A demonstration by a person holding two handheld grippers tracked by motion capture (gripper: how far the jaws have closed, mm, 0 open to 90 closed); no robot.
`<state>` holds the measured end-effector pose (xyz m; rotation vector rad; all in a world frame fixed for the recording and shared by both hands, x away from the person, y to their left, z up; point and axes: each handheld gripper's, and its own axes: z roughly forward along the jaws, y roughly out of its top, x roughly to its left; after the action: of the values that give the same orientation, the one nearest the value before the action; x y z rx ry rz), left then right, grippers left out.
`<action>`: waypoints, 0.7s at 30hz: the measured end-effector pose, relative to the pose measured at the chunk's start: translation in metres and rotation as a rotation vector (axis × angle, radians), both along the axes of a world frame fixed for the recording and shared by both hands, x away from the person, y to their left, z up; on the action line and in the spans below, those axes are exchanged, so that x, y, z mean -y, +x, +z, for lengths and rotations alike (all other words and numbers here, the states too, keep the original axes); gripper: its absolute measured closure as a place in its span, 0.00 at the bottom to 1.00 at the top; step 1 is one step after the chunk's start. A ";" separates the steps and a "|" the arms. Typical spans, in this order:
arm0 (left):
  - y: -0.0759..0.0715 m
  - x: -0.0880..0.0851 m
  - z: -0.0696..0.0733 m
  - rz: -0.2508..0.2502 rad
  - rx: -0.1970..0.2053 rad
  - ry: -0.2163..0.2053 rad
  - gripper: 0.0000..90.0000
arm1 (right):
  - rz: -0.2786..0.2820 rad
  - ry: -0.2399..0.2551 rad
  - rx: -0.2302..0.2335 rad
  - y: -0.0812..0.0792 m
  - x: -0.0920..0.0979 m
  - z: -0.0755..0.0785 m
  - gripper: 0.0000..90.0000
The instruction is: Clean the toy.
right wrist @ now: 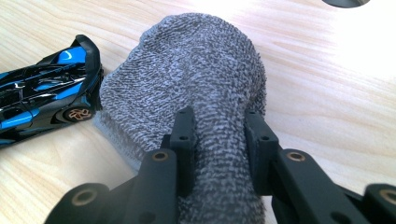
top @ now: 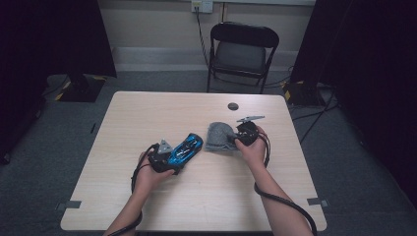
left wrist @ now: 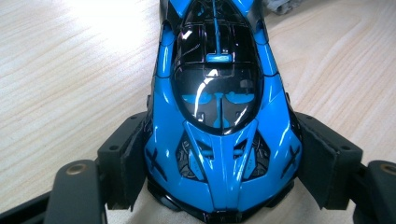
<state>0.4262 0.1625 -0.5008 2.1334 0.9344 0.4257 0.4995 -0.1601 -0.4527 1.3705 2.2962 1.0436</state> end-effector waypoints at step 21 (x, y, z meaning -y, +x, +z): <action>-0.005 -0.004 0.018 0.003 0.036 -0.055 0.22 | 0.066 0.087 0.019 -0.031 0.026 0.003 0.76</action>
<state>0.4216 0.1663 -0.4827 2.0688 0.9187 0.4339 0.4684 -0.1862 -0.4497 1.3183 2.3215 1.1848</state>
